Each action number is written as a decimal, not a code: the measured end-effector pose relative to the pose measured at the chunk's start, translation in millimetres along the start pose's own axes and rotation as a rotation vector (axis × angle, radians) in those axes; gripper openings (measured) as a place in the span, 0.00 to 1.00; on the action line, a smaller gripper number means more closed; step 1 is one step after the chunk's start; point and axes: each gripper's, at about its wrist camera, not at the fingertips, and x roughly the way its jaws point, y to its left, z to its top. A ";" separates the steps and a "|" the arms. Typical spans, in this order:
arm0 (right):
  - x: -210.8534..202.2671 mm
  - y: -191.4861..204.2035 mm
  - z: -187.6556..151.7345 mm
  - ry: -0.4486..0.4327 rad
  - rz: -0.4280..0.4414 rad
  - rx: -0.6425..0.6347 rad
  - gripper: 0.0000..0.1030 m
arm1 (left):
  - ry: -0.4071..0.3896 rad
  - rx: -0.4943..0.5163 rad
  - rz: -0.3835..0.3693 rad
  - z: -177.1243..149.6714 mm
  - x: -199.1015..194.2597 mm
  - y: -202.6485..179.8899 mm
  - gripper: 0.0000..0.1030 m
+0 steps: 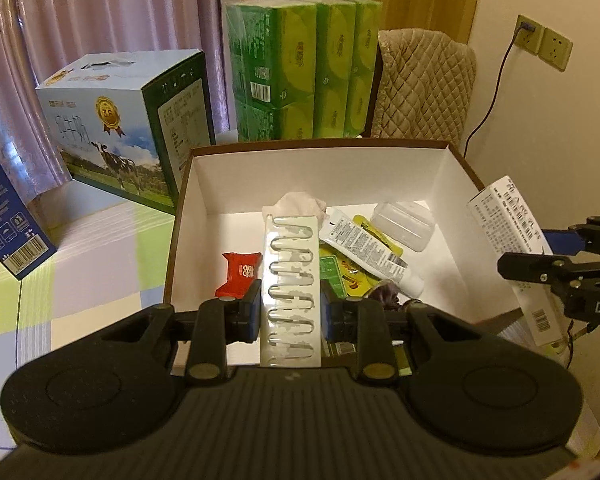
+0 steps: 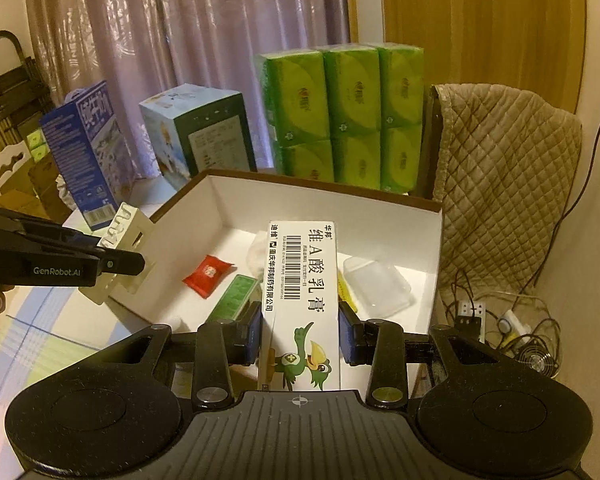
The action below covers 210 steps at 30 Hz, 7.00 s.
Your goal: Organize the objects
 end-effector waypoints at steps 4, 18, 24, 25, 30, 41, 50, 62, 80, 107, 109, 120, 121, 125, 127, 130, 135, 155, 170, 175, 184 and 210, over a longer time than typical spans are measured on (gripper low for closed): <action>11.3 -7.7 3.6 0.010 -0.004 0.005 0.34 | 0.019 0.001 0.007 3.9 14.6 -0.5 0.23; 47.1 -25.7 11.8 0.047 -0.022 0.010 0.34 | 0.083 0.000 0.018 11.1 57.7 0.6 0.23; 63.5 -32.4 12.4 0.072 -0.032 0.011 0.34 | 0.123 0.010 0.025 11.2 80.5 2.0 0.23; 65.4 -33.5 12.3 0.076 -0.033 0.011 0.34 | 0.130 0.011 0.025 11.0 84.1 2.0 0.23; 75.3 -38.0 10.6 0.097 -0.037 0.013 0.34 | 0.166 0.016 0.027 9.3 102.0 2.8 0.23; 85.3 -42.6 8.9 0.115 -0.046 0.023 0.34 | 0.211 0.023 0.014 6.3 123.4 5.4 0.23; 86.2 -41.0 8.8 0.112 -0.034 0.033 0.34 | 0.182 0.032 -0.001 8.2 114.2 5.6 0.57; 94.8 -16.2 15.4 0.087 0.055 0.010 0.34 | 0.163 0.001 0.043 9.1 94.4 15.6 0.79; 84.4 -20.5 16.7 0.054 0.082 0.086 0.47 | 0.135 -0.031 0.072 11.7 74.9 14.2 0.89; -1.5 1.5 -24.2 0.046 0.041 0.086 0.65 | 0.002 -0.078 0.115 -16.4 -17.2 -27.2 0.99; -12.1 6.7 -31.1 0.044 0.034 0.091 0.65 | -0.010 -0.070 0.129 -24.7 -28.4 -29.8 0.99; -66.5 45.0 -68.5 0.030 -0.016 0.123 0.66 | -0.020 -0.077 0.102 -75.6 -92.6 -29.0 0.99; -71.2 49.2 -71.5 0.030 -0.018 0.127 0.67 | -0.022 -0.078 0.105 -79.7 -98.2 -28.6 0.99; -89.4 66.5 -83.9 0.020 -0.023 0.140 0.67 | -0.038 -0.085 0.102 -95.5 -121.5 -26.1 0.99; -98.1 76.4 -89.9 0.017 -0.028 0.138 0.67 | -0.044 -0.089 0.100 -104.9 -134.3 -24.5 0.99; -111.2 90.9 -99.4 0.013 -0.030 0.135 0.67 | -0.048 -0.094 0.094 -119.5 -152.1 -21.4 0.99; -130.8 115.4 -116.2 0.012 -0.020 0.141 0.67 | -0.033 -0.101 0.100 -144.2 -175.2 -17.9 0.99; -162.8 193.7 -182.8 0.082 0.000 0.123 0.67 | 0.027 -0.120 0.081 -234.7 -229.7 -10.1 0.99; -162.0 218.3 -197.1 0.112 0.015 0.108 0.67 | 0.059 -0.162 0.104 -270.4 -244.5 4.5 0.99; -160.0 220.8 -198.2 0.118 0.020 0.104 0.67 | 0.060 -0.163 0.106 -273.0 -246.8 4.0 0.99; -157.4 222.9 -199.6 0.132 0.017 0.109 0.67 | 0.069 -0.164 0.103 -271.8 -243.0 4.5 0.99; -150.9 221.2 -194.3 0.138 0.007 0.112 0.67 | 0.073 -0.176 0.099 -267.2 -233.5 8.6 0.99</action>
